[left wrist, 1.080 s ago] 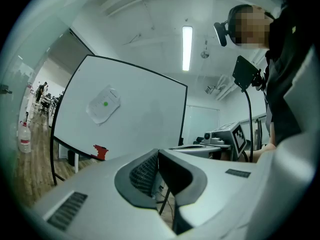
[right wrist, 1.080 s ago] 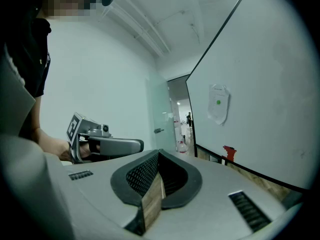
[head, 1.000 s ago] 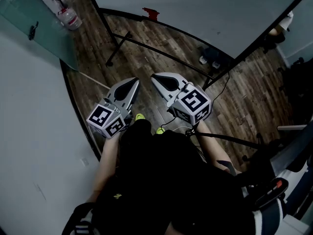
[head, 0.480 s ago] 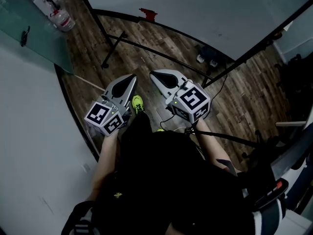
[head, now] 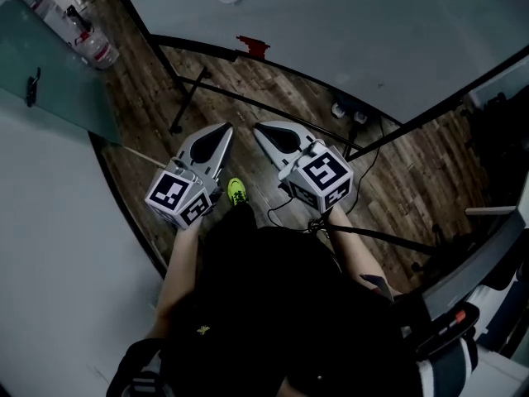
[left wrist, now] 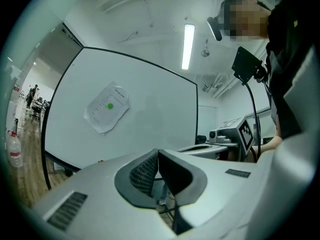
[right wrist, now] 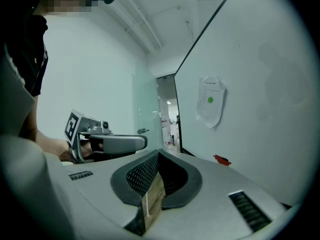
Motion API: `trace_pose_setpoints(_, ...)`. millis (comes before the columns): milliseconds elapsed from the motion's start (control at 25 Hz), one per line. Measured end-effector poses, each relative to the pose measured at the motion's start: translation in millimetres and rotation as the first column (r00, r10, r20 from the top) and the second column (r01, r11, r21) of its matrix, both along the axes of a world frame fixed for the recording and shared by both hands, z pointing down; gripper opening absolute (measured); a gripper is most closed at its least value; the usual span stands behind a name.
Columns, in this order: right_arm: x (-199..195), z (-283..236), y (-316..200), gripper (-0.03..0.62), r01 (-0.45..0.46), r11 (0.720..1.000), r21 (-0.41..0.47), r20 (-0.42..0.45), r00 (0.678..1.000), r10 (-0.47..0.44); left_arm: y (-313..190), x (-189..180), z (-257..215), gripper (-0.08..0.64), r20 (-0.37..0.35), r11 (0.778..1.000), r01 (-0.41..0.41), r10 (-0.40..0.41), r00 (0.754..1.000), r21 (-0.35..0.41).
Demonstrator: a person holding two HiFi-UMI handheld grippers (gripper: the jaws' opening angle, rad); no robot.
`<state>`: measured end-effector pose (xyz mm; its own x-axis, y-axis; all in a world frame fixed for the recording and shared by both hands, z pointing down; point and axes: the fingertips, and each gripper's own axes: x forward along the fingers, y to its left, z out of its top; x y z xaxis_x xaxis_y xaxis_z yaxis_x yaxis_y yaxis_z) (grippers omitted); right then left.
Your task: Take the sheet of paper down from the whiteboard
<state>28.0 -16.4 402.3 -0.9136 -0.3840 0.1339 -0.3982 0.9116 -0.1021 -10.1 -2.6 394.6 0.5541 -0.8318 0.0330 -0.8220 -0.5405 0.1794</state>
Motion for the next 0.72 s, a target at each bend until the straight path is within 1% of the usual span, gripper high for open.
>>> trace_pose_setpoints(280,-31,-4,-42,0.015,-0.036,0.999,-0.008,-0.001,0.999,0.036,-41,-28,-7,-0.012,-0.003,0.999,-0.033,0.033,0.999,0.006)
trace_pose_setpoints(480,-52,-3,-64,0.015,-0.051,0.999,-0.015,-0.014,0.999,0.050,-64,-44,-4,-0.012,-0.030,0.998,-0.062,0.062,0.998,-0.002)
trace_pose_setpoints(640,-69,2,-84,0.015,-0.074,0.997,-0.024,-0.026,0.997,0.073,-83,-61,3,-0.012,-0.061,0.997,-0.076,0.074,0.995,-0.023)
trace_pose_setpoints(720,-78,2,-95,0.015,-0.081,0.996,-0.024,-0.024,0.996,0.081,-95,-69,4,-0.012,-0.062,0.997,-0.081,0.079,0.995,-0.021)
